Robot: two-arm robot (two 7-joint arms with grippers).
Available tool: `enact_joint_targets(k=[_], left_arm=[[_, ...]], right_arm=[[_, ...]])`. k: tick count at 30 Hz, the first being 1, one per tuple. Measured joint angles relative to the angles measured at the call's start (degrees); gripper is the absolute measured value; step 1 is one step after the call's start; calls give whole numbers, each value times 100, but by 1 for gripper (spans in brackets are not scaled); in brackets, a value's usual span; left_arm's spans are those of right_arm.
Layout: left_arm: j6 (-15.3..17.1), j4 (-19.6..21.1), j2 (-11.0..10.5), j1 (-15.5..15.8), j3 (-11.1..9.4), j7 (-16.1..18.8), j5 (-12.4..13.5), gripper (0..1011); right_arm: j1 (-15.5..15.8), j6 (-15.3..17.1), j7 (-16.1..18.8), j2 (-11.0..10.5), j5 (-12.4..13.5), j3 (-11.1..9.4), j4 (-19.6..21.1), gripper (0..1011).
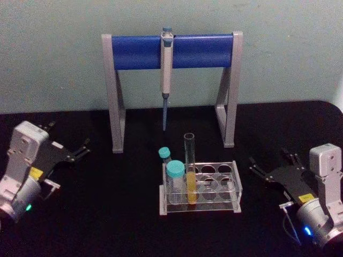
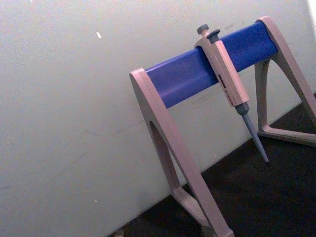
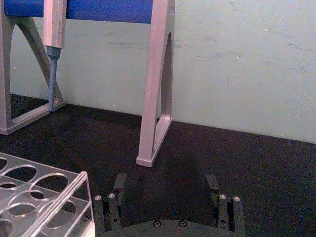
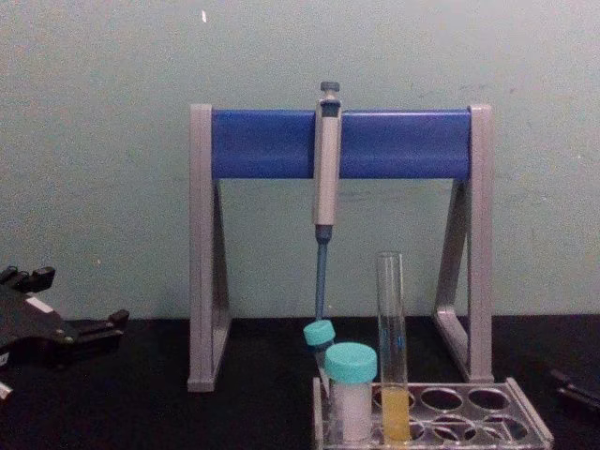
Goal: Pick up the test tube from the test tube rack, shake it, then place it back into the test tube rack.
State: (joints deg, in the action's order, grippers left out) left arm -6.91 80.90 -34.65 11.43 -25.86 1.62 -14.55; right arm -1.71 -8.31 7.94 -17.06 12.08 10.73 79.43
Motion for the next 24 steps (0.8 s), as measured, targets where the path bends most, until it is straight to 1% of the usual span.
enact_joint_targets(k=[24], left_arm=[[0,0,0,0,0,0,0,1001]], right_arm=[[0,-3,0,-2,0,0,6,1000]])
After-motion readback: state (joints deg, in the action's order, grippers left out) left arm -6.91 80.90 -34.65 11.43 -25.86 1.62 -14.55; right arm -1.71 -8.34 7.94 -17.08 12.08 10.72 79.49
